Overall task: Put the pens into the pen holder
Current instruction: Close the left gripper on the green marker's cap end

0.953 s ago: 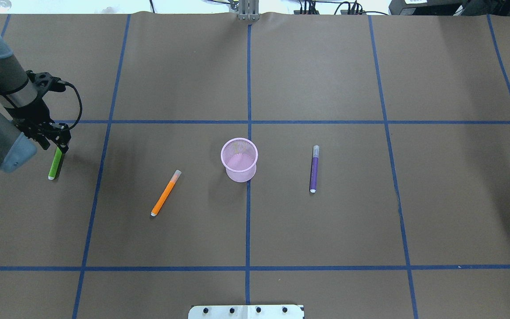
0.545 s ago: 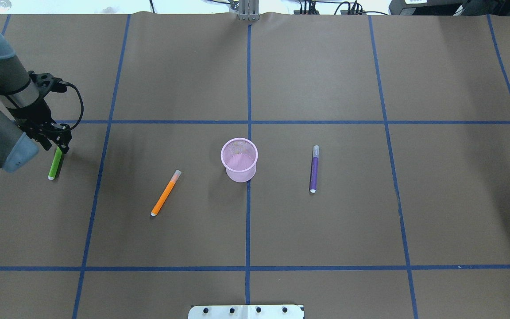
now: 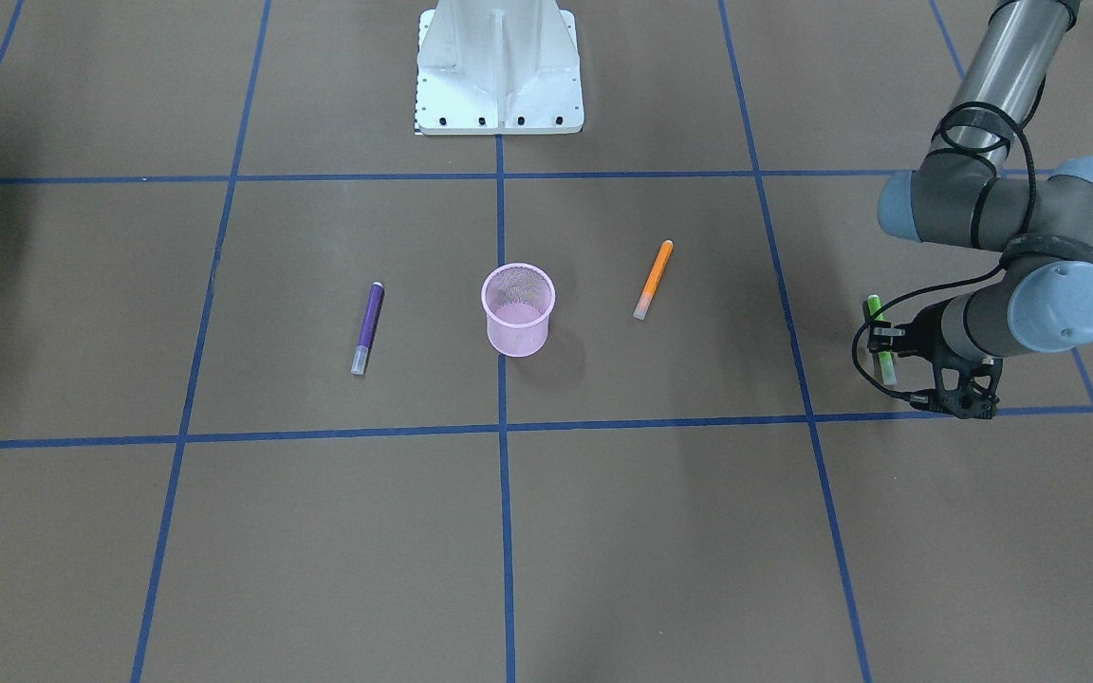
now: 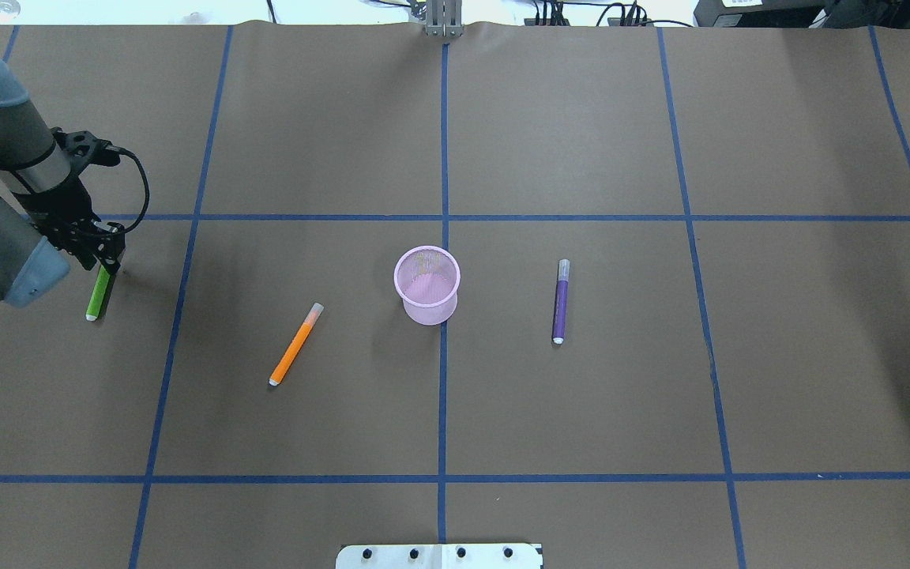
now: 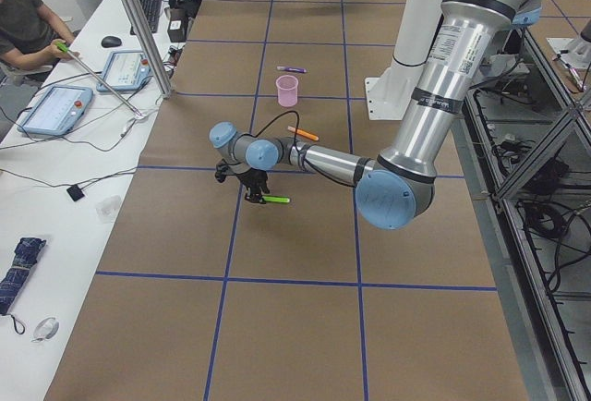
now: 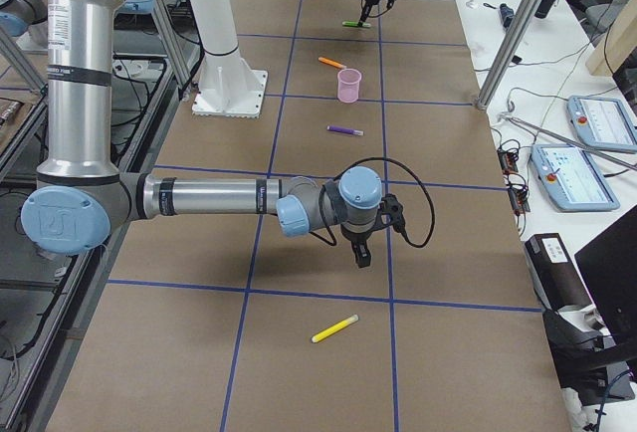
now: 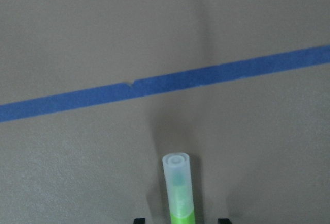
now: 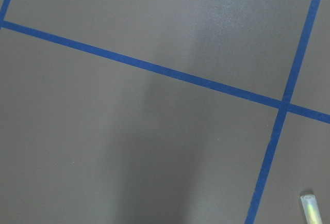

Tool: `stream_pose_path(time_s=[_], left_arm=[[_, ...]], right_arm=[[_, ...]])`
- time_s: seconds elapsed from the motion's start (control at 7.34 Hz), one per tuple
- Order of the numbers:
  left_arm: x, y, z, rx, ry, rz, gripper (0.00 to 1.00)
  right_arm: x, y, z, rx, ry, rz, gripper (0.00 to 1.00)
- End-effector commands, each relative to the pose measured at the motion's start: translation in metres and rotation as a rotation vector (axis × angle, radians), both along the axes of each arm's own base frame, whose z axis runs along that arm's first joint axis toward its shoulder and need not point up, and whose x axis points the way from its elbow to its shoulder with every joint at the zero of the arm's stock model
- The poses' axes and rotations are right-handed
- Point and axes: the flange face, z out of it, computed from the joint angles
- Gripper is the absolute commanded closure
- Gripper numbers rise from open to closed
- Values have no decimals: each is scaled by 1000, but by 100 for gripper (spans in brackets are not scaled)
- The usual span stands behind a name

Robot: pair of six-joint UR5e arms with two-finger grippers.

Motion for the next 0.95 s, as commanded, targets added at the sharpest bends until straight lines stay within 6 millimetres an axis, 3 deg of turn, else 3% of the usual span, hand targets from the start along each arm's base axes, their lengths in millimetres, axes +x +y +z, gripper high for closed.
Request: stream_pose_path(time_s=[0.0, 0.82], left_arm=[[2, 0, 1, -2, -2, 2, 58], [5, 2, 3, -4, -2, 9, 59]], right_arm=[[0, 0, 0, 0, 0, 0, 1], [0, 0, 1, -2, 0, 0, 1]])
